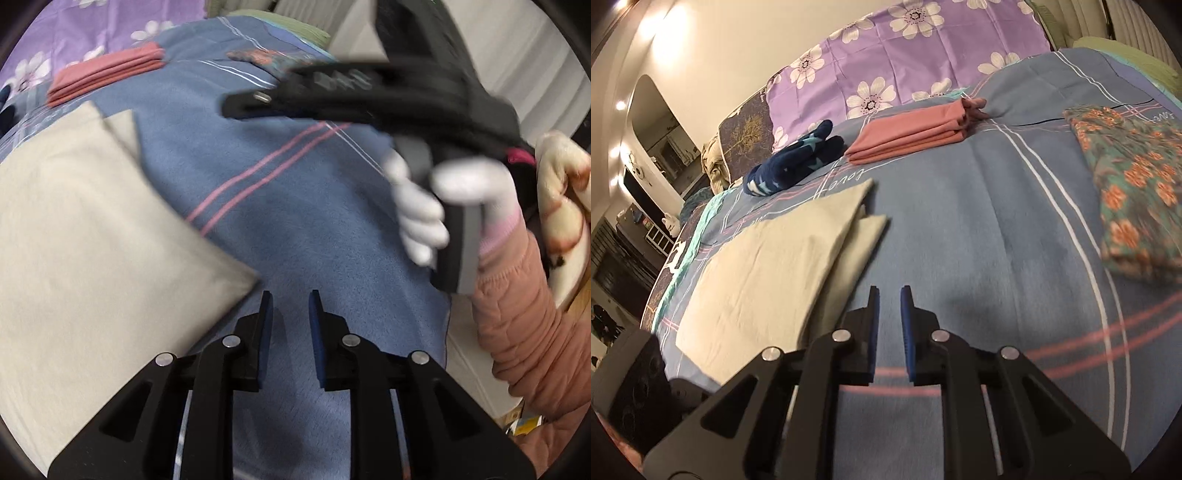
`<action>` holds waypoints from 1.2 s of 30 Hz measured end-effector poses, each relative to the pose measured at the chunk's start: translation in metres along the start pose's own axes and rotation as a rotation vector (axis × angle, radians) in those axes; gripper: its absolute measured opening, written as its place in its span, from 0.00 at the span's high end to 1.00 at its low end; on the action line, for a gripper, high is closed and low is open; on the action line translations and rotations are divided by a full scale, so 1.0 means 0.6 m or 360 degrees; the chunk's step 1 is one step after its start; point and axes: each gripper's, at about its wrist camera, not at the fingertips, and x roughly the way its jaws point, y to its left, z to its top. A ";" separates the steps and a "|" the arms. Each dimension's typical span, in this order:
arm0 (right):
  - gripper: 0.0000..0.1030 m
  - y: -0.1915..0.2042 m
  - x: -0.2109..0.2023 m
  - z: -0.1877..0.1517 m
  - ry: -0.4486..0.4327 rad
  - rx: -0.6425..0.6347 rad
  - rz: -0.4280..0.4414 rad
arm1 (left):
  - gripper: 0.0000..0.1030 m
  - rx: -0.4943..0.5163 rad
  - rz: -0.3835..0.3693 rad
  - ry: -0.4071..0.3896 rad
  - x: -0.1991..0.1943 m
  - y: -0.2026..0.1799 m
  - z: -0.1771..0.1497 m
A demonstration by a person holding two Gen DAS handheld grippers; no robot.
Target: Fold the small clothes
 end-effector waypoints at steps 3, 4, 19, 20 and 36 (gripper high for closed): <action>0.85 0.028 -0.013 -0.016 0.0005 -0.0049 0.0033 | 0.68 -0.0073 0.0058 -0.0093 -0.042 0.026 -0.016; 0.84 0.048 -0.017 -0.023 0.0009 -0.0089 0.0067 | 0.64 -0.0105 0.0087 -0.0128 -0.059 0.036 -0.023; 0.86 0.133 0.069 -0.116 0.0286 -0.0245 -0.0120 | 0.53 -0.0602 0.0468 -0.0510 -0.258 0.197 -0.160; 0.86 0.133 0.064 -0.117 0.0282 -0.0226 -0.0140 | 0.52 -0.0636 0.0493 -0.0537 -0.275 0.209 -0.176; 0.70 0.323 0.075 -0.073 0.0228 -0.0548 -0.0231 | 0.70 -0.1238 0.0757 -0.0932 -0.466 0.439 -0.420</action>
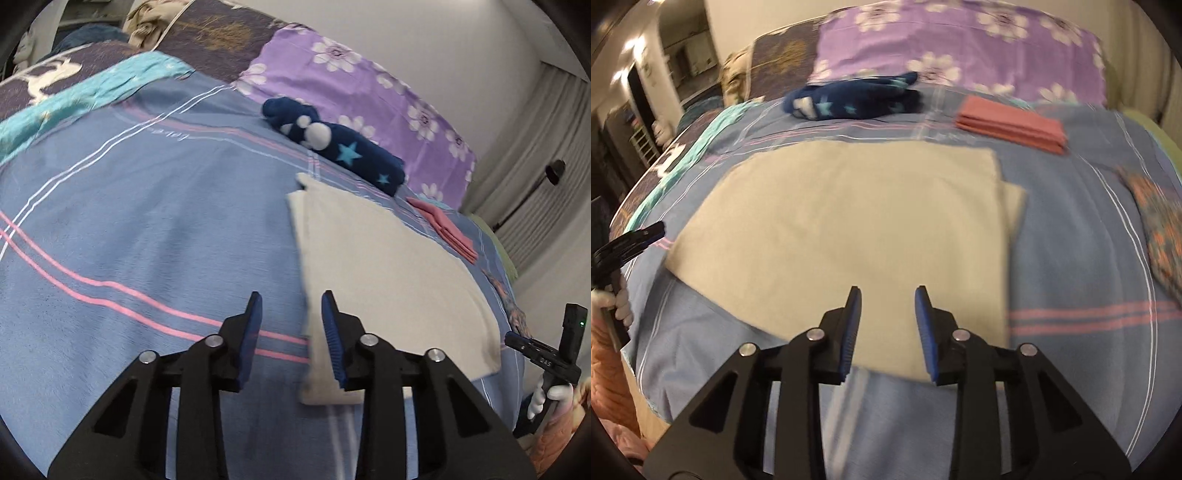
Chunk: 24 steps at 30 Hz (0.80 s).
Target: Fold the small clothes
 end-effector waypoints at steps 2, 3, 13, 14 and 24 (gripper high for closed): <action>0.69 0.038 0.012 0.020 0.0014 -0.0076 0.0032 | 0.71 -0.0005 -0.0004 0.0049 0.015 0.021 0.008; 0.68 0.061 0.021 0.031 0.0023 -0.0119 0.0058 | 0.71 0.0028 -0.0029 0.0097 0.029 0.024 0.013; 0.64 0.200 0.080 0.091 0.0113 -0.0373 0.0150 | 0.71 0.0203 -0.0310 0.0211 0.071 0.001 0.018; 0.64 0.209 0.085 0.096 0.0119 -0.0391 0.0154 | 0.70 0.0194 -0.0330 0.0203 0.070 -0.002 0.016; 0.62 0.352 0.144 0.190 0.0132 -0.0667 0.0259 | 0.61 0.0182 -0.0442 0.0239 0.079 -0.026 -0.002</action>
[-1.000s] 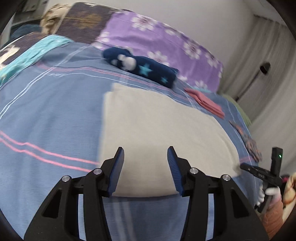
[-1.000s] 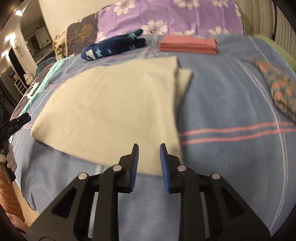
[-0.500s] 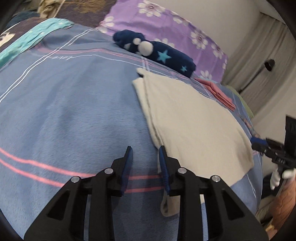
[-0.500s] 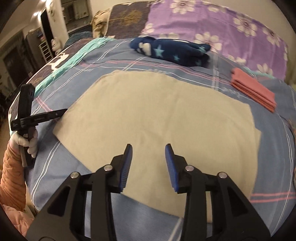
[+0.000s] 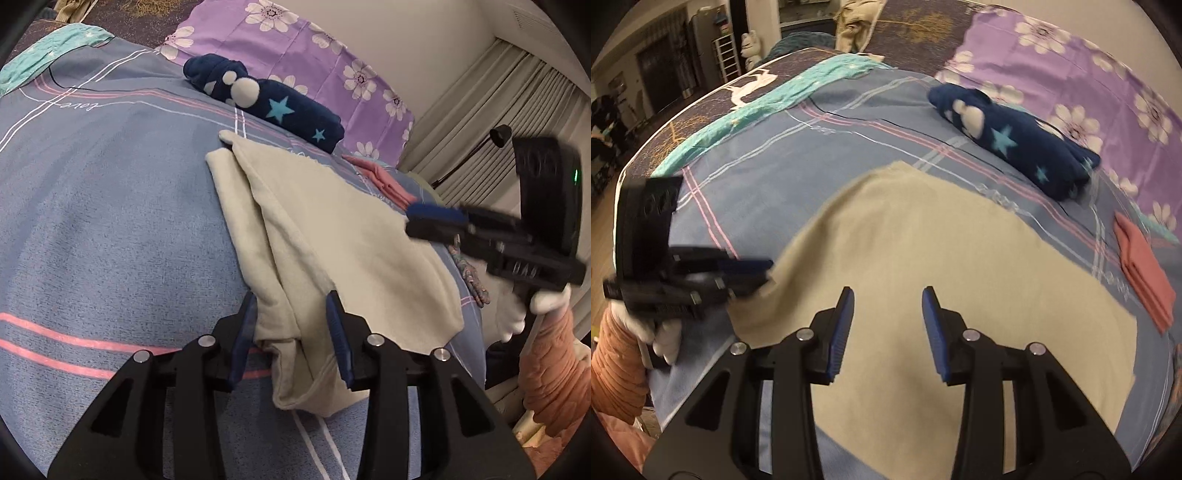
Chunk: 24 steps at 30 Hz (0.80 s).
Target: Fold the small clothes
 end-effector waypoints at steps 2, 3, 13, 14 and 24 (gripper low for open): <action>0.62 0.013 0.025 0.038 0.0018 -0.0032 0.0031 | 0.61 0.0005 0.0006 -0.0003 -0.001 -0.003 -0.003; 0.62 0.019 0.036 0.052 0.0028 -0.0043 0.0038 | 0.61 0.0013 0.0012 -0.0006 -0.001 -0.006 -0.004; 0.61 0.064 0.215 0.171 0.0270 -0.0205 -0.0049 | 0.58 -0.0021 -0.0044 -0.0003 0.007 0.002 -0.010; 0.61 0.071 0.227 0.174 0.0289 -0.0242 -0.0075 | 0.58 -0.0028 -0.0043 -0.0003 0.006 0.003 -0.010; 0.95 0.089 0.269 0.185 0.0351 -0.0385 -0.0236 | 0.87 -0.0063 -0.0021 0.0007 0.005 0.006 -0.016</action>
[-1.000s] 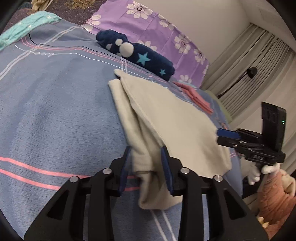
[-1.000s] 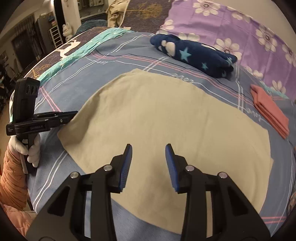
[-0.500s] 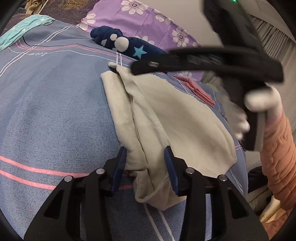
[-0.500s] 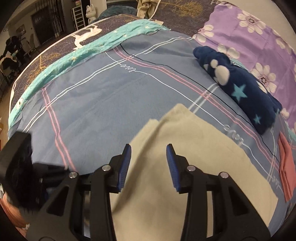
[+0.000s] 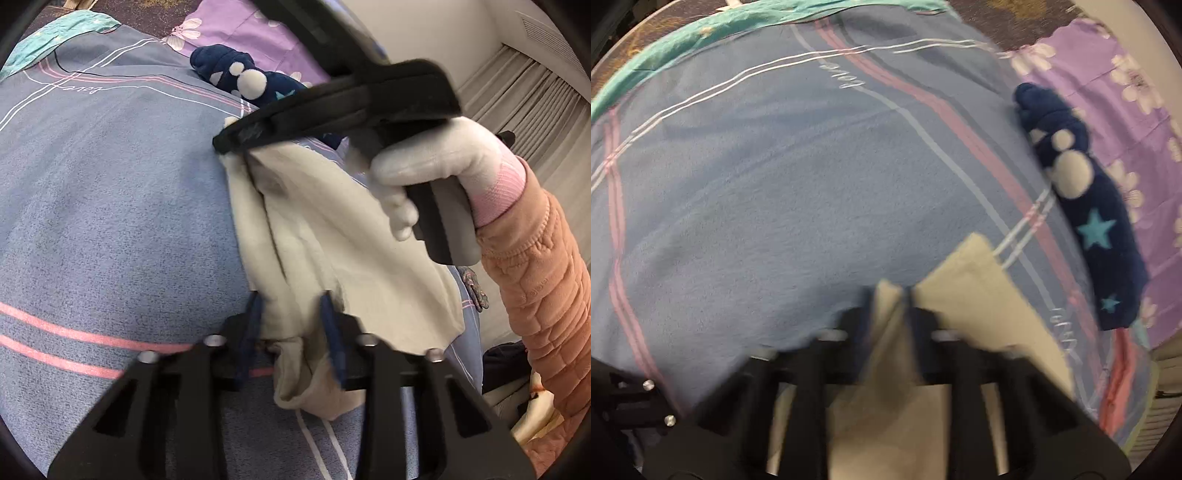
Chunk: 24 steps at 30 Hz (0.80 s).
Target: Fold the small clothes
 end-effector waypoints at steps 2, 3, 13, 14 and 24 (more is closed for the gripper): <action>0.97 -0.023 -0.023 -0.001 -0.0107 0.0137 0.0108 | 0.89 0.0024 -0.0025 -0.0035 -0.011 -0.006 -0.003; 0.98 -0.035 -0.034 -0.002 -0.0162 0.0201 0.0176 | 0.90 0.0066 -0.0060 -0.0081 -0.024 -0.015 -0.006; 0.89 -0.087 -0.054 -0.033 -0.0320 0.0538 0.0517 | 1.00 -0.0079 -0.0015 -0.0107 -0.102 0.031 -0.057; 0.86 -0.086 -0.063 -0.042 -0.0334 0.0535 0.0525 | 0.99 -0.0086 -0.0014 -0.0122 -0.108 0.032 -0.060; 0.78 -0.029 -0.051 -0.148 -0.0159 0.0410 0.0560 | 0.78 0.0061 0.0156 0.0023 -0.056 -0.007 -0.045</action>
